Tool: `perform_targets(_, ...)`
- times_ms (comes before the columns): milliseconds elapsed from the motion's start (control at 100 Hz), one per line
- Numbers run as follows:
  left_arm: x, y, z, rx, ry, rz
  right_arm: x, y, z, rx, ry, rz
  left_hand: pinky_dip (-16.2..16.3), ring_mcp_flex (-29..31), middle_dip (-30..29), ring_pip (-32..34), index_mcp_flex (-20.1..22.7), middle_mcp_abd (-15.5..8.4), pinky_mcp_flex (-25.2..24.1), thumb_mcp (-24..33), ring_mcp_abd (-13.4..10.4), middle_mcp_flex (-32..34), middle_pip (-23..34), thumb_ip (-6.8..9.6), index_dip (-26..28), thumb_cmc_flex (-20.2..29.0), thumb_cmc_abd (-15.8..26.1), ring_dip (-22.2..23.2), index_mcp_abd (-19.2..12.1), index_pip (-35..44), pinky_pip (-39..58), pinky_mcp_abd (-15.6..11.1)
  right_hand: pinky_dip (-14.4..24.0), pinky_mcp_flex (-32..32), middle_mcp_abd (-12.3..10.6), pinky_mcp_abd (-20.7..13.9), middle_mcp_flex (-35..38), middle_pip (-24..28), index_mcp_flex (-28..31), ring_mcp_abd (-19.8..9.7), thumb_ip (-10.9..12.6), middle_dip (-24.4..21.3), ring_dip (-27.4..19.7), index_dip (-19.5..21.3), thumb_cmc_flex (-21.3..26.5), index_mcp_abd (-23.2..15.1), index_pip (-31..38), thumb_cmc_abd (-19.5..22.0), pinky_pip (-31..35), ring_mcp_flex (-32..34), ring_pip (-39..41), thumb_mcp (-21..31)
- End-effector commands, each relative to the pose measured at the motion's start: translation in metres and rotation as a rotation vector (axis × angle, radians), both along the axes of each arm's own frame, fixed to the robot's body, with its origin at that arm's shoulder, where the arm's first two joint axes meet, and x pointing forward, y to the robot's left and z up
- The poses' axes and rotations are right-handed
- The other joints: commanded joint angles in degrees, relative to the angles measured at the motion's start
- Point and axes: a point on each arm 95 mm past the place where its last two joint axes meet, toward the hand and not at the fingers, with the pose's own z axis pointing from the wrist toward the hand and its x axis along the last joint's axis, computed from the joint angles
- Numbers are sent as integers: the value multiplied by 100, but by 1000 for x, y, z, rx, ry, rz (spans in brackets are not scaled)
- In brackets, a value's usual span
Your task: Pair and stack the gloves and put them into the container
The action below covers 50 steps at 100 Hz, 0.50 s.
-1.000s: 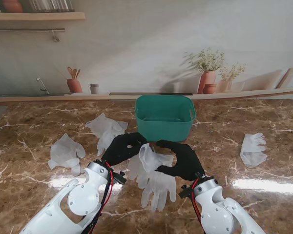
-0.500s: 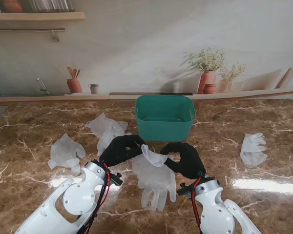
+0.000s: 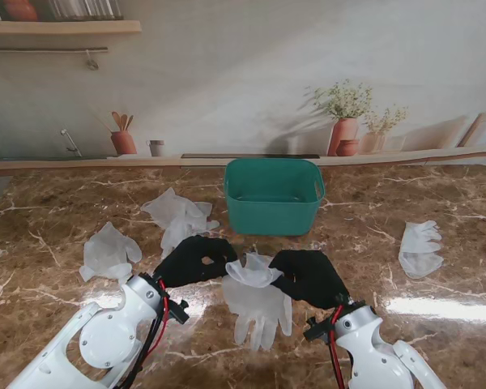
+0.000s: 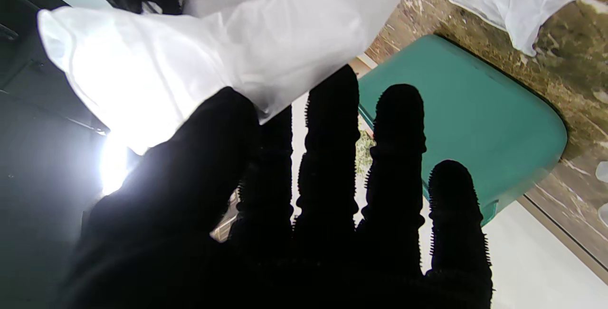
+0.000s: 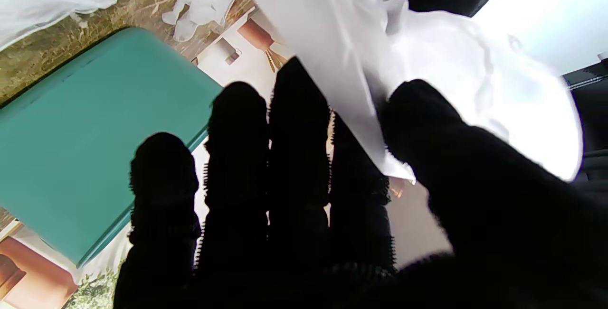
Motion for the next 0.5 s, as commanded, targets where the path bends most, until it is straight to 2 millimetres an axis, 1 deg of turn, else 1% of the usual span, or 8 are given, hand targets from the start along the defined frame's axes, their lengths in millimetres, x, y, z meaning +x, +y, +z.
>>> perform_targets(0,-8,2,-1,6,11,-22,-9,1,-5,-9,32,28,8,162,44,220,137,-96,-4,160,-40,356,8,-90,20,111,-96,98,52,68,13,47,66,96,62,24,271,40,99,-46,-214,62,59,-77,-62,41,170,-69,327,249,106,162)
perform_targets(220,-20,9,2,7,52,-83,-23,0,-3,-14,54,62,-23,410,-155,280,152,-119,91,132,-48,638,-130,-108,-10,126,-96,40,233,100,50,-27,3,157,84,24,360,-15,151,-29,-160,12,30,-105,-38,131,204,-165,382,297,102,204)
perform_targets(490,-31,15,1,-6,94,-160,-41,1,-2,-10,101,119,-92,633,-378,300,159,-143,128,115,-100,846,-187,-122,-59,114,-71,-53,325,154,43,-79,-63,108,108,10,380,-29,140,-19,-150,-8,6,-115,-24,162,237,-145,368,278,97,202)
